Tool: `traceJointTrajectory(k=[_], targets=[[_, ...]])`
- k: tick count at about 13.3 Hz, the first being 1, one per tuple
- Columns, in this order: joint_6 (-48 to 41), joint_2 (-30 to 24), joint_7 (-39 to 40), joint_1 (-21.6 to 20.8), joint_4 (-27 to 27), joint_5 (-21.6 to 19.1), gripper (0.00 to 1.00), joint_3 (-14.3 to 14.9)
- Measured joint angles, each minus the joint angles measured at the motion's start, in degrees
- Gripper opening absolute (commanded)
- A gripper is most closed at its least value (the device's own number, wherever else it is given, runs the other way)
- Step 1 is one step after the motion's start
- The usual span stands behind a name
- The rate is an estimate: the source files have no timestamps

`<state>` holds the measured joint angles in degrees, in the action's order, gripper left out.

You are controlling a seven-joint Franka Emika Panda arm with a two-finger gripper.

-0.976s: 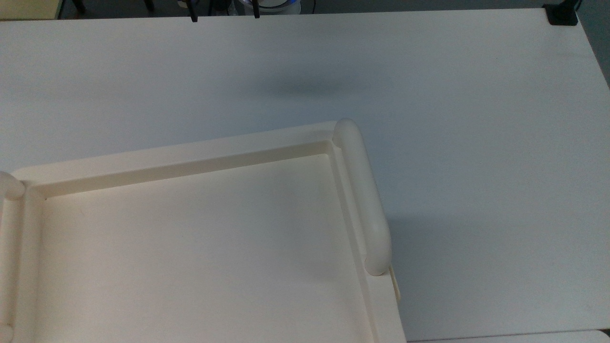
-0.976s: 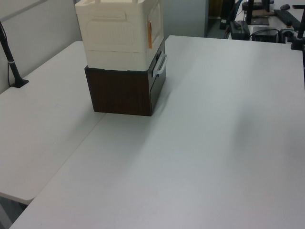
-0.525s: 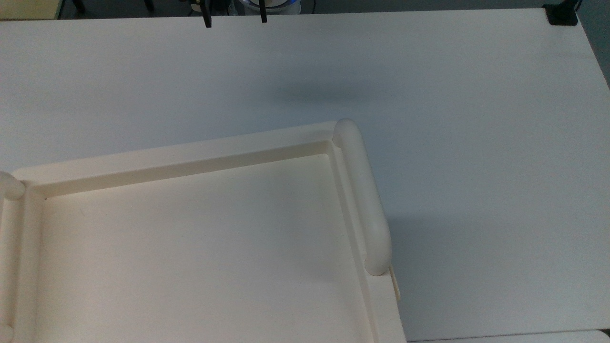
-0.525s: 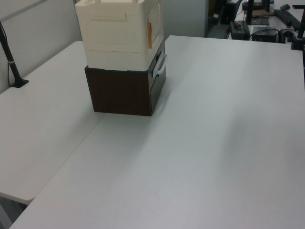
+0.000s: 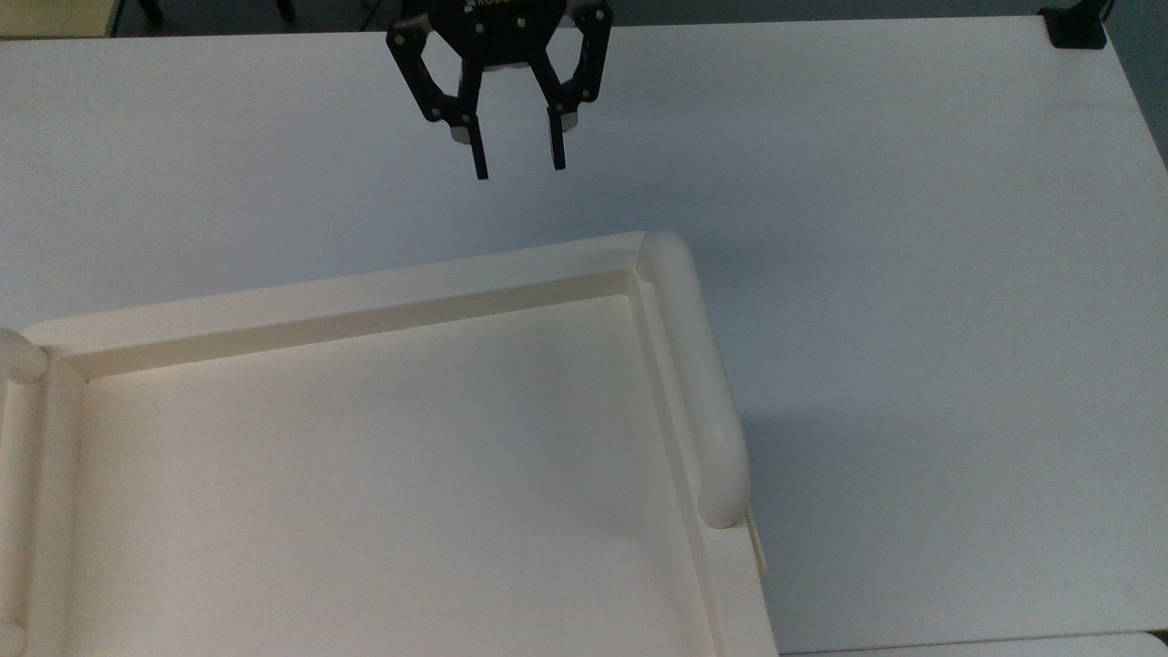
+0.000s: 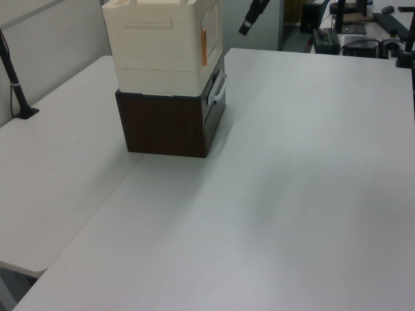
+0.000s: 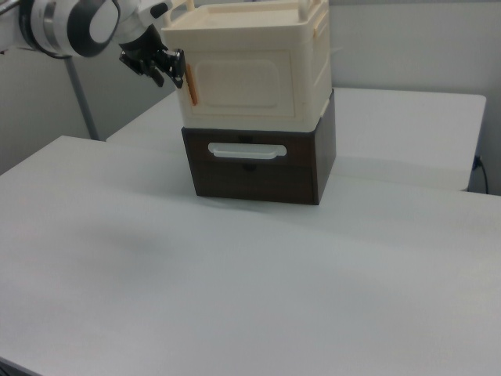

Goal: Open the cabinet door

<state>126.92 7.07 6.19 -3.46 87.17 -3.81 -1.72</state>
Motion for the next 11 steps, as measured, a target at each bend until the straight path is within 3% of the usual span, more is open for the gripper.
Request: traceJointTrajectory(k=[11], targets=[[16.2,6.9,-0.5,-1.5,-1.1,-2.7,0.39,0.0]])
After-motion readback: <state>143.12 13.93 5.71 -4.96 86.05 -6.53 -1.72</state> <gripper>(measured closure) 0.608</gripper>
